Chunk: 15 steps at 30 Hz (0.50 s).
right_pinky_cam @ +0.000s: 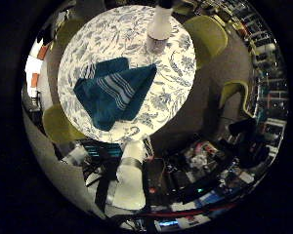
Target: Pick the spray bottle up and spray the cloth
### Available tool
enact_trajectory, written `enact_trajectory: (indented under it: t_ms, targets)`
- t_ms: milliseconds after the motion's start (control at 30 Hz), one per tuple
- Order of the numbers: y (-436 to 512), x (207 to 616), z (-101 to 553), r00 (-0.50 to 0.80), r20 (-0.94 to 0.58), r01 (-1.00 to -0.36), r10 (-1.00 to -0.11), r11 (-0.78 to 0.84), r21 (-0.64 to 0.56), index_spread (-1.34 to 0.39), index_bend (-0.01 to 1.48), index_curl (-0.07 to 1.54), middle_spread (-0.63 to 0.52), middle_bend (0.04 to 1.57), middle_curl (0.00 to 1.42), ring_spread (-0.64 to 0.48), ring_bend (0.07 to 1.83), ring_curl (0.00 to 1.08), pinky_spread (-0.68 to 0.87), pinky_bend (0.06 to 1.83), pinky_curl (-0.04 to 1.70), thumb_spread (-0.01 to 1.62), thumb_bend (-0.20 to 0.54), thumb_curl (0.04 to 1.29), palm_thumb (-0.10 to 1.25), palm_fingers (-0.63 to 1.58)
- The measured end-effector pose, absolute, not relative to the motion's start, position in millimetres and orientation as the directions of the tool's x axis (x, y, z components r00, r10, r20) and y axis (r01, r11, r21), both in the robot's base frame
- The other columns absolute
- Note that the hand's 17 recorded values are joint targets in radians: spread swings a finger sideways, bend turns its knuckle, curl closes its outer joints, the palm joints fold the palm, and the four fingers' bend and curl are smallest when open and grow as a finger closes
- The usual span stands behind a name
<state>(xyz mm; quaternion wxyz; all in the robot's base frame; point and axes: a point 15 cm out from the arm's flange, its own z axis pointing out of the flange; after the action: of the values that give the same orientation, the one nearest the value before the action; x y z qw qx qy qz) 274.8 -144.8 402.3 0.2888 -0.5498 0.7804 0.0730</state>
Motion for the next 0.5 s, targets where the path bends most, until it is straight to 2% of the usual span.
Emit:
enact_trajectory:
  t_ms: [267,500]
  targets:
    - [-220.5,266.7,398.0,-0.205,-0.696,-0.748,-0.688,0.569,-0.342,-0.33,0.17,0.52,-0.17,0.55,0.61,-0.16,0.77,0.42,0.1,0.74,0.07,1.17,-0.02,0.33,0.6,0.46]
    - [-284.9,256.8,381.5,-0.14,-0.796,-0.589,-0.589,0.696,-0.412,-0.25,0.17,0.45,-0.09,0.49,0.58,-0.06,0.72,0.41,0.17,0.81,0.09,1.15,-0.02,0.34,0.6,0.25]
